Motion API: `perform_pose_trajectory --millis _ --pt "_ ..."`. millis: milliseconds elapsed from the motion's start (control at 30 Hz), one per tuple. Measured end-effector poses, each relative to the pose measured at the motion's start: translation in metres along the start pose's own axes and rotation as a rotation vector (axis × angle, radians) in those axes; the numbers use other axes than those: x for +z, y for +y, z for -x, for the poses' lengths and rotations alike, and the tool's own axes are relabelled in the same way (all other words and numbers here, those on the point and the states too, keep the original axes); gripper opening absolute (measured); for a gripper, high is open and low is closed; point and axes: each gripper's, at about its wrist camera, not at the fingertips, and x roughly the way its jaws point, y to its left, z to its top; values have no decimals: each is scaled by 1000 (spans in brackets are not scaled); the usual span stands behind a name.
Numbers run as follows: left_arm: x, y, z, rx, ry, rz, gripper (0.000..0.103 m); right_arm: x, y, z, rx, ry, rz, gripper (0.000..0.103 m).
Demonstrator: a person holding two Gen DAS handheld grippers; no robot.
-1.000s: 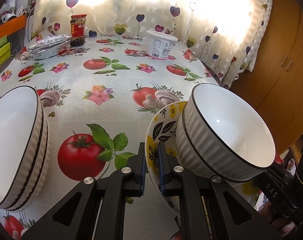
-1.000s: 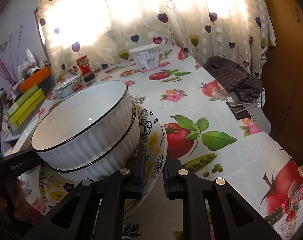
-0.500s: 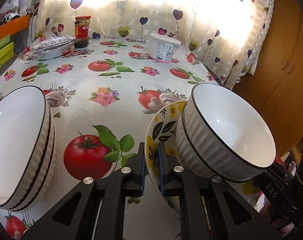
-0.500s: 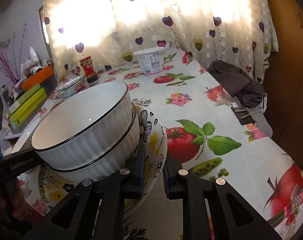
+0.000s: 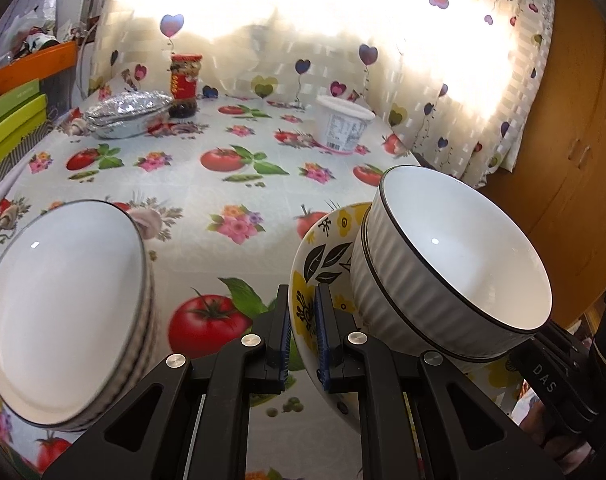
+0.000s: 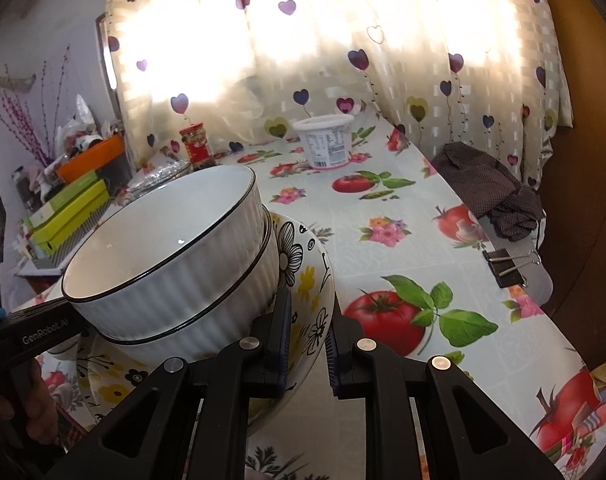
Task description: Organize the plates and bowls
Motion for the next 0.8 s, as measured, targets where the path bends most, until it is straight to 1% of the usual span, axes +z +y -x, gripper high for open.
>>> perform_pose_trajectory --millis 300,800 --pt "16 22 23 47 -45 32 11 22 32 -2 48 -21 53 15" --pt "27 76 54 137 -89 112 11 43 92 -25 154 -1 127 15"
